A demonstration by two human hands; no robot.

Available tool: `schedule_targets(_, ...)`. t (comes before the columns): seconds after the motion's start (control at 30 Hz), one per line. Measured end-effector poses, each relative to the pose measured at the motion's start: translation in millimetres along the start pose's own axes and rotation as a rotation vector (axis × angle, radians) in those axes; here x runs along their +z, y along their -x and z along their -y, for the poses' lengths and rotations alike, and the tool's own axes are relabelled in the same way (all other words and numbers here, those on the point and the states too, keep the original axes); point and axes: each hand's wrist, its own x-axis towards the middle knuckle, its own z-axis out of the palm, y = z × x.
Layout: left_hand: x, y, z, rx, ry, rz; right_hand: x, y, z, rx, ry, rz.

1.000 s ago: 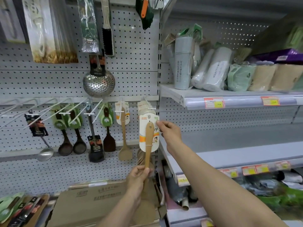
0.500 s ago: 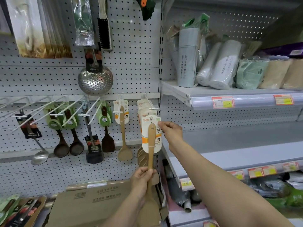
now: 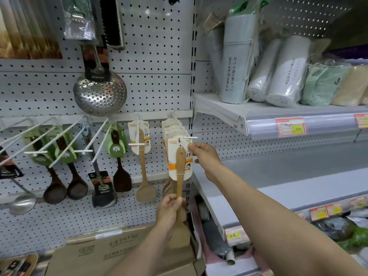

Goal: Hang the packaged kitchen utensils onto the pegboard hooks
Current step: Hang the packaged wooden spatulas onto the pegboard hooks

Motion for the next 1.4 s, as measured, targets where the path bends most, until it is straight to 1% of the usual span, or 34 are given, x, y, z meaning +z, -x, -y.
schedule_targets(0.2, -4, -28, -6, 0.032, -0.003, 0.012, 9, -21, 3, -0.018, 0.033, -0.002)
schedule_targets(0.37, -5, -40, -1, -0.012, 0.011, 0.038, 5, -23, -2, -0.009, 0.025, 0.014)
schedule_targets(0.47, -2, -38, 3, -0.006, -0.011, 0.027, -1, -18, -3, -0.035, 0.021, 0.037)
schedule_targets(0.63, 5, -25, 3, 0.012, -0.024, -0.019, -10, -9, 0, -0.039, 0.055, 0.061)
schedule_targets(0.73, 10, -9, -8, 0.016, -0.067, -0.052, -17, -2, 4, -0.026, 0.119, 0.037)
schedule_targets(0.8, 11, 1, -19, 0.01, -0.068, -0.036, -22, 2, 5, -0.014, 0.168, 0.003)
schedule_targets(0.87, 10, 20, -28, 0.045, -0.079, -0.047, -30, 16, 4, 0.01, 0.224, -0.025)
schedule_targets(0.93, 5, 42, -37, 0.108, -0.125, -0.092, -36, 32, 3, 0.012, 0.29, -0.035)
schedule_targets(1.03, -13, 75, -54, 0.223, -0.25, -0.169, -40, 59, 2, -0.058, 0.492, 0.003)
schedule_targets(1.17, -54, 114, -76, 0.33, -0.562, -0.275, -18, 92, 6, -0.27, 0.834, 0.173)
schedule_targets(1.3, -107, 149, -102, 0.393, -0.92, -0.413, 23, 129, 19, -0.465, 1.013, 0.304)
schedule_targets(1.4, -153, 181, -121, 0.41, -1.112, -0.58, 64, 154, 32, -0.585, 1.075, 0.378)
